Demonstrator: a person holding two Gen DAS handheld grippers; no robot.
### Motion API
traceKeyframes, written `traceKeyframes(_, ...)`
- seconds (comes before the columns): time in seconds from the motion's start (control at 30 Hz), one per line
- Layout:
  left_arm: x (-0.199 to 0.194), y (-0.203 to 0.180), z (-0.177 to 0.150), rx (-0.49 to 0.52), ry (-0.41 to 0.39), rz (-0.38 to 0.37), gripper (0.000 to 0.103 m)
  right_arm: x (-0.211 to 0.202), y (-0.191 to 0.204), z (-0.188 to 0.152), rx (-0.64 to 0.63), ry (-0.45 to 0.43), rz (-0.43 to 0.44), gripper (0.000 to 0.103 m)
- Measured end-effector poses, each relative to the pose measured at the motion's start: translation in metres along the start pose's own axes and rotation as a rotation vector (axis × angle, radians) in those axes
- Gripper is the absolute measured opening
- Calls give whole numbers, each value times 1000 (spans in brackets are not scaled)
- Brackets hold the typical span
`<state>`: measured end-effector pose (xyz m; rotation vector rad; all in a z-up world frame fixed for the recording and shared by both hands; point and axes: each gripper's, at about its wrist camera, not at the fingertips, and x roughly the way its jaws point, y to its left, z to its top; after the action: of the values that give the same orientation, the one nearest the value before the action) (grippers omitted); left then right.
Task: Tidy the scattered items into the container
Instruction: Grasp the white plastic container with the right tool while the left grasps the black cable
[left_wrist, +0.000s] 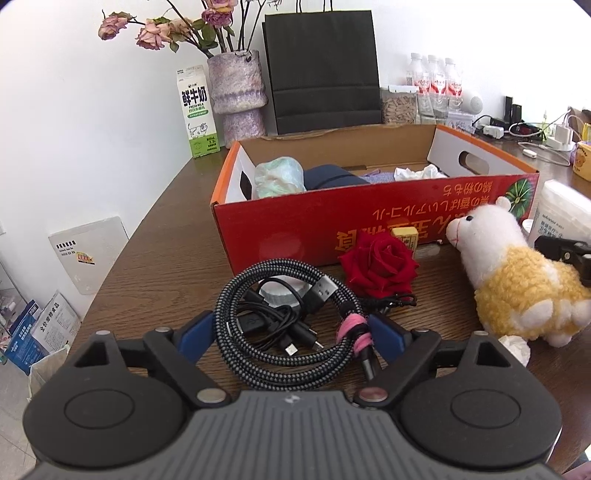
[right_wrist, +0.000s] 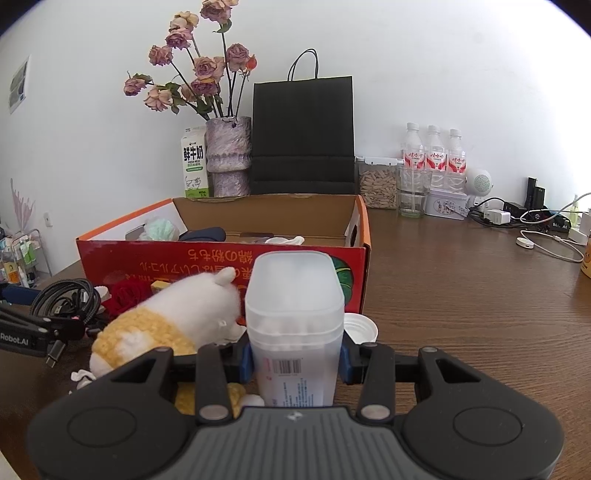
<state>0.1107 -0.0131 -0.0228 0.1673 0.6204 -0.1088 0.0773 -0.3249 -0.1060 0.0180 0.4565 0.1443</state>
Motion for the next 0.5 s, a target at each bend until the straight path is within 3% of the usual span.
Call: traceKeyframes(0.5,-17,5,4,-44,-85,-15,89,-7,-2,5,-3,-20,-16,40)
